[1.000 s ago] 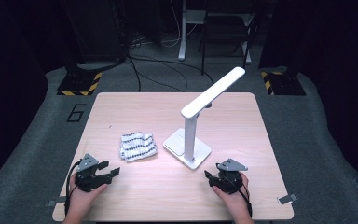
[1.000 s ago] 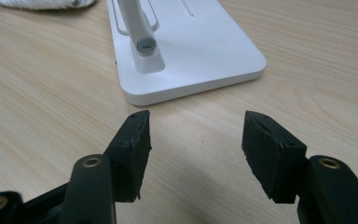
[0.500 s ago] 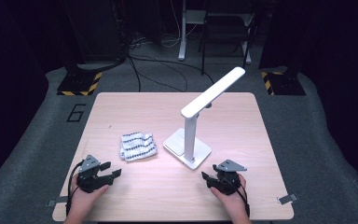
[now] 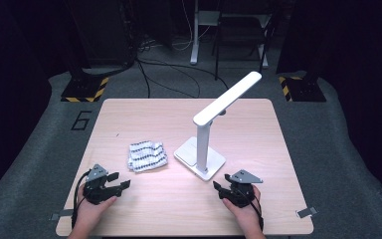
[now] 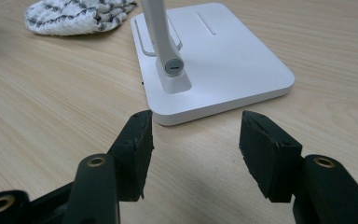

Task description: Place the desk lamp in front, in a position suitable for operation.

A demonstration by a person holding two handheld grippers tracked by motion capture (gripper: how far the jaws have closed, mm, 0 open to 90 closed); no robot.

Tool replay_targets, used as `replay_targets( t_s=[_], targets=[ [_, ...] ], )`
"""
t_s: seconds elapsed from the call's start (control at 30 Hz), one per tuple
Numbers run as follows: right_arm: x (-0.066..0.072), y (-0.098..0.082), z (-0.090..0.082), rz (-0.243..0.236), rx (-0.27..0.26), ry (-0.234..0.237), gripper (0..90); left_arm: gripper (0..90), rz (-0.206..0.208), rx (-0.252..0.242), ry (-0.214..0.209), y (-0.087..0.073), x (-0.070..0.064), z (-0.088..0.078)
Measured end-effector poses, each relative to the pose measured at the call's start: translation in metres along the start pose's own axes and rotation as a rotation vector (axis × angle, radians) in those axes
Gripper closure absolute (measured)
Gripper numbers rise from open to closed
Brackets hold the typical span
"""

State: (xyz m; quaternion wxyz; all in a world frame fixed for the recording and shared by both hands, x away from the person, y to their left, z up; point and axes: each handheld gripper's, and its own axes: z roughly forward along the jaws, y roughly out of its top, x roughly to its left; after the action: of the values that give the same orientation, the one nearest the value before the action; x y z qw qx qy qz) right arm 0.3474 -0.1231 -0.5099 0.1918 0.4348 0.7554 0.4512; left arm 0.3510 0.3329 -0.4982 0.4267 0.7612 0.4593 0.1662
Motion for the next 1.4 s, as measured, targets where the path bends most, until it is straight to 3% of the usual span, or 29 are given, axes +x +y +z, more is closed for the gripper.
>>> replay_targets(
  t_s=[0.3,0.47,0.6,0.77,0.83,0.87,0.9,1.07,1.1,1.13,1.17,1.2,1.23,1.27,1.37,1.4],
  targets=[
    [-0.001,0.001,-0.001,0.026,-0.003,0.002,44.2,34.0,0.019,-0.003,0.002,0.034,0.001,0.012],
    [-0.002,-0.001,-0.005,0.027,-0.014,0.011,44.4,33.0,-0.022,0.020,-0.010,0.048,0.005,0.036],
    [-0.008,0.000,-0.011,0.070,-0.058,0.016,44.2,33.1,-0.014,0.037,-0.002,0.055,0.000,0.056],
    [-0.011,0.000,-0.011,0.114,-0.063,0.032,44.1,32.6,0.013,0.058,-0.003,0.063,-0.007,0.074],
    [-0.013,0.001,-0.010,0.104,-0.071,0.031,44.1,32.3,0.012,0.084,0.007,0.064,-0.010,0.085],
    [-0.011,0.002,-0.010,0.113,-0.069,0.036,44.0,31.9,0.032,0.117,0.018,0.064,-0.009,0.091],
    [-0.011,0.002,-0.010,0.113,-0.069,0.036,44.0,31.9,0.024,0.108,0.030,0.063,-0.010,0.095],
    [-0.004,0.003,-0.012,0.062,-0.079,0.037,43.9,31.4,0.034,0.153,0.059,0.060,-0.011,0.110],
    [-0.002,0.003,-0.012,0.035,-0.080,0.036,43.9,32.1,0.037,0.149,0.066,0.059,-0.011,0.111],
    [-0.001,0.003,-0.012,0.030,-0.077,0.035,43.8,33.4,0.063,0.159,0.086,0.059,-0.013,0.112],
    [-0.001,0.003,-0.012,0.030,-0.077,0.035,43.8,36.3,0.063,0.159,0.086,0.059,-0.013,0.112],
    [0.000,0.002,-0.012,0.023,-0.081,0.037,43.7,40.8,0.095,0.175,0.121,0.058,-0.014,0.112],
    [0.000,0.002,-0.012,0.023,-0.081,0.037,43.7,43.9,0.095,0.175,0.121,0.058,-0.014,0.112],
    [0.001,0.002,-0.015,0.039,-0.067,0.040,43.7,48.1,0.096,0.164,0.150,0.058,-0.014,0.112],
    [0.000,0.001,-0.017,0.036,-0.090,0.030,43.7,64.4,0.086,0.139,0.175,0.057,-0.010,0.112],
    [-0.001,0.001,-0.019,0.035,-0.086,0.031,43.7,68.3,0.063,0.140,0.182,0.058,-0.004,0.111]
  ],
)
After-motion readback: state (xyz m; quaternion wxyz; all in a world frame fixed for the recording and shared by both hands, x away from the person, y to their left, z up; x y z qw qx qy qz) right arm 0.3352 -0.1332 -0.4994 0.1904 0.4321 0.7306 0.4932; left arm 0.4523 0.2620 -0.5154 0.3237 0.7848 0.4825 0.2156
